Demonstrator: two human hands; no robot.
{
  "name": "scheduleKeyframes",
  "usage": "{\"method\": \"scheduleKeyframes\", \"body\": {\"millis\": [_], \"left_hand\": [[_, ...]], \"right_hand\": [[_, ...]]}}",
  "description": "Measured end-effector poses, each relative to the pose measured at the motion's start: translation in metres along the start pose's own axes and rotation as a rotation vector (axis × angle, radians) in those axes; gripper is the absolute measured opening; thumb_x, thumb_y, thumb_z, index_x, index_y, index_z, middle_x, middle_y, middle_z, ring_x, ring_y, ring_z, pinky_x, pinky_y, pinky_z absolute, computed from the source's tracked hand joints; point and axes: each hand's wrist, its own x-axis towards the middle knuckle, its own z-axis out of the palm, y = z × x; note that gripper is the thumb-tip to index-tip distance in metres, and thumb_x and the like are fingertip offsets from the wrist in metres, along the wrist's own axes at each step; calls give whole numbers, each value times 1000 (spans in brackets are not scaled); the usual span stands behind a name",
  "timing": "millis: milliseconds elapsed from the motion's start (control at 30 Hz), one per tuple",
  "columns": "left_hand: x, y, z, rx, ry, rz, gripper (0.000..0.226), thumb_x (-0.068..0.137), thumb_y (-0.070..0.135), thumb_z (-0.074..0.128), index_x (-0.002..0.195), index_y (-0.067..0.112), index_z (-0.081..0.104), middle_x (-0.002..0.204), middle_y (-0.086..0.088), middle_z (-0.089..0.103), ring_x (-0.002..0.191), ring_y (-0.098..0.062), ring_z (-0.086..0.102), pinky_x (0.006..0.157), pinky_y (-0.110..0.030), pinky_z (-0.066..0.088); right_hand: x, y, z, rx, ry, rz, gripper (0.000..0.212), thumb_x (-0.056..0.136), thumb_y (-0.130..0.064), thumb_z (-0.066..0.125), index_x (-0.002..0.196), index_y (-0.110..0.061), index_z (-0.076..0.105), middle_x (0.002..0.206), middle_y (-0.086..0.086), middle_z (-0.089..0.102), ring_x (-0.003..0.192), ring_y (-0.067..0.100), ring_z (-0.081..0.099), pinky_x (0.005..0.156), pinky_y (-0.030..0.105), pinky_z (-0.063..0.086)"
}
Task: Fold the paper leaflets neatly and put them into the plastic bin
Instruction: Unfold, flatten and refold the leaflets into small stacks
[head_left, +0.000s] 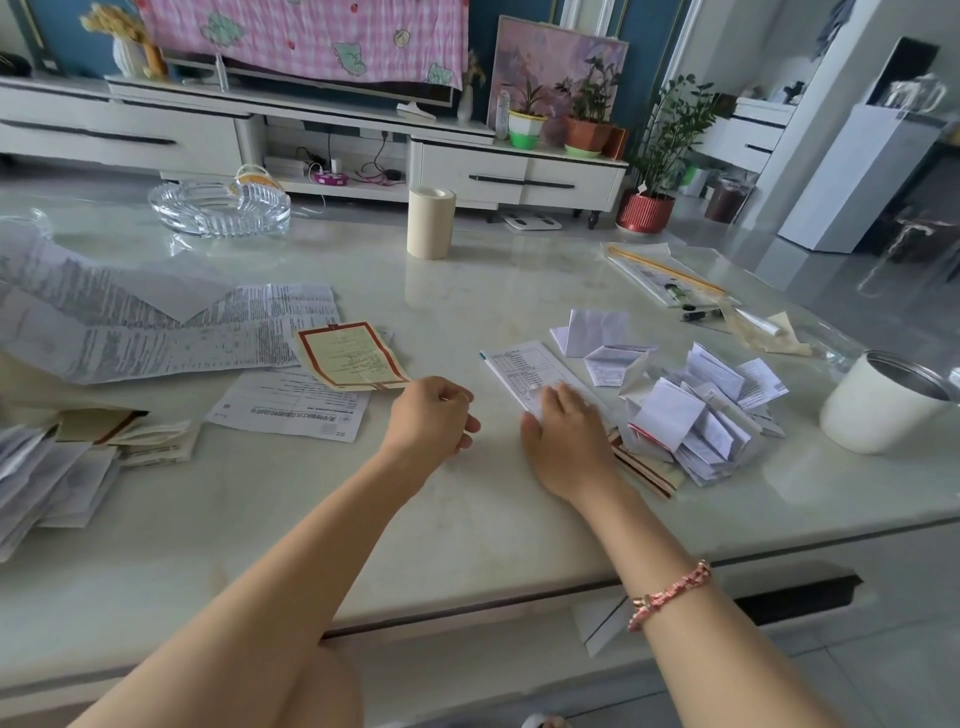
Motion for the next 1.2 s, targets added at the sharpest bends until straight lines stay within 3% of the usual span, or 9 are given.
{"method": "scheduleKeyframes", "body": {"millis": [67, 133, 400, 600, 733, 800, 900, 1100, 1200], "left_hand": [[1, -1, 3, 8, -9, -5, 21, 93, 8, 39, 97, 6, 60, 69, -4, 61, 53, -16, 53, 53, -23, 43], [1, -2, 7, 29, -18, -1, 21, 93, 10, 40, 97, 6, 60, 68, -3, 62, 52, -16, 53, 56, -25, 43], [5, -4, 10, 89, -72, -2, 20, 93, 13, 43, 95, 5, 61, 71, -4, 63, 53, -16, 54, 59, -25, 44], [-6, -3, 4, 138, -85, 30, 20, 93, 13, 43, 84, 9, 60, 73, -5, 63, 54, -17, 54, 58, -26, 44], [-16, 0, -3, 421, 81, 204, 20, 93, 13, 42, 91, 11, 62, 93, -5, 63, 76, -19, 53, 60, -26, 40], [-16, -2, -7, 614, 205, 324, 23, 93, 11, 43, 103, 10, 63, 111, -8, 57, 99, -24, 48, 73, -28, 36], [-12, -6, -13, 760, 289, 404, 27, 93, 11, 45, 114, 9, 61, 128, -10, 49, 119, -28, 35, 92, -32, 28], [-2, -13, -31, 790, 331, 361, 56, 88, 1, 44, 142, 10, 30, 144, -11, 37, 138, -29, 21, 111, -40, 16], [5, -21, -44, 857, 320, 294, 57, 89, 1, 42, 144, 7, 25, 145, -13, 37, 140, -29, 19, 112, -40, 13]], "right_hand": [[-2, 1, 3, -54, -131, 23, 61, 98, -46, 21, 147, -10, 20, 154, 17, 14, 143, 28, 11, 116, 39, 8], [-1, 2, 3, -45, -164, 32, 64, 98, -50, 23, 150, -15, 11, 157, 16, 3, 145, 26, 1, 116, 39, 0], [7, -1, 2, -7, -146, 75, 67, 92, -61, 26, 146, -23, 20, 156, 12, 7, 145, 23, 1, 116, 43, 1], [9, -7, 4, 25, -152, 177, 83, 88, -69, 22, 150, -16, 6, 158, 13, -5, 145, 24, -8, 116, 47, -7], [9, -13, 4, 101, -47, 256, 95, 77, -72, 11, 145, -6, 15, 156, 15, 11, 144, 25, 3, 115, 50, -4], [9, -15, 1, 119, 2, 256, 90, 76, -68, 10, 140, -7, 25, 154, 16, 16, 144, 26, 5, 115, 48, -4], [4, -13, -1, 69, -4, 221, 68, 96, -53, 23, 147, -8, 17, 157, 16, 0, 145, 27, -7, 115, 46, -10], [-1, -18, -14, 107, 100, 205, 58, 100, -42, 26, 146, -8, 18, 157, 16, 2, 145, 29, -2, 117, 42, -4], [0, -20, -27, 161, 211, 215, 49, 99, -26, 35, 143, -6, 25, 156, 17, 10, 145, 31, 4, 118, 42, 0]]}}
